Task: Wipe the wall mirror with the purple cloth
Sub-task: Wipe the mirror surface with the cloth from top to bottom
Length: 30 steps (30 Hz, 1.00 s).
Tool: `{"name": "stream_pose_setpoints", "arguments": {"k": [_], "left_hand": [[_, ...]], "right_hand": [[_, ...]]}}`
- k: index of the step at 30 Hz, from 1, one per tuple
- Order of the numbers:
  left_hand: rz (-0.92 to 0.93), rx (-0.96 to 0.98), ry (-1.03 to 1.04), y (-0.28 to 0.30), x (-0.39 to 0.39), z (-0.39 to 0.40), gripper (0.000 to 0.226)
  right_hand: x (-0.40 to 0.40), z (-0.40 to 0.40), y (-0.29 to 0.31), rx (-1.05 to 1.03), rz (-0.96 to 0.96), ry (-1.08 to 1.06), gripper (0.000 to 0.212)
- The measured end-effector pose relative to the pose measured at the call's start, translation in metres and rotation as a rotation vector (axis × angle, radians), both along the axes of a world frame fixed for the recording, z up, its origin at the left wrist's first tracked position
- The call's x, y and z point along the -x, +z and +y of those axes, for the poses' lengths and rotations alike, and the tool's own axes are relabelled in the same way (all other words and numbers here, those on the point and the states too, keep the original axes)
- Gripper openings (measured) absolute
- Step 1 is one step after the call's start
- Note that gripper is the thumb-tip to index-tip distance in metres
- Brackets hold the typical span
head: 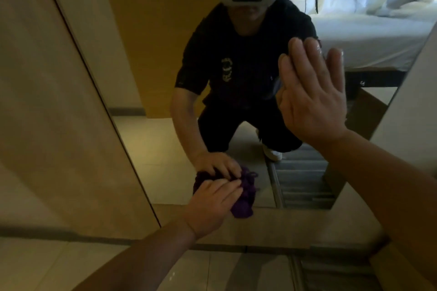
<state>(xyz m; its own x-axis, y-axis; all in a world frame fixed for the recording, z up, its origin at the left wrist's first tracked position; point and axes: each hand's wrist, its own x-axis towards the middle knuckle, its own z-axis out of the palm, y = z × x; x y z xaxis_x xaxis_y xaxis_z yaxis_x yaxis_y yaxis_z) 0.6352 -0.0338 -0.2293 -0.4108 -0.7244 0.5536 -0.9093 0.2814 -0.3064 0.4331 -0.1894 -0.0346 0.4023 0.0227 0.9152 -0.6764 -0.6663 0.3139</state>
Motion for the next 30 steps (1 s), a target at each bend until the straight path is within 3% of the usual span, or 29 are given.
{"name": "stream_pose_setpoints", "arguments": {"k": [3,7,10,12,17,21,24,26,30], "left_hand": [[0.188,0.319,-0.029,0.091,0.014,-0.014,0.033],[0.237,0.688,-0.048,0.225,0.034,-0.029,0.033],[0.178,0.808,0.041,0.298,0.049,-0.055,0.045],[0.091,0.779,0.113,0.309,0.062,-0.075,0.048],[-0.104,0.69,0.041,0.214,0.073,-0.092,0.042],[-0.275,0.392,-0.006,0.063,0.052,-0.067,0.049],[-0.413,0.143,0.014,-0.038,0.034,-0.045,0.055],[-0.388,0.067,0.012,-0.07,0.033,-0.041,0.052],[-0.28,-0.081,-0.003,-0.062,0.042,-0.035,0.053]], "right_hand": [[0.007,0.004,0.005,-0.045,0.044,0.051,0.049],[0.034,0.01,0.016,-0.103,0.031,0.163,0.044],[0.059,-0.002,0.026,-0.039,-0.11,0.042,0.048],[0.074,-0.017,0.027,-0.034,-0.127,-0.017,0.048],[0.078,-0.045,0.02,0.084,-0.116,-0.035,0.055],[0.075,-0.056,0.02,0.154,-0.148,-0.043,0.066],[0.075,-0.059,0.017,0.168,-0.156,-0.044,0.062],[0.073,-0.057,0.017,0.181,-0.166,-0.042,0.057],[0.071,-0.05,0.022,0.137,-0.194,-0.064,0.055]]}}
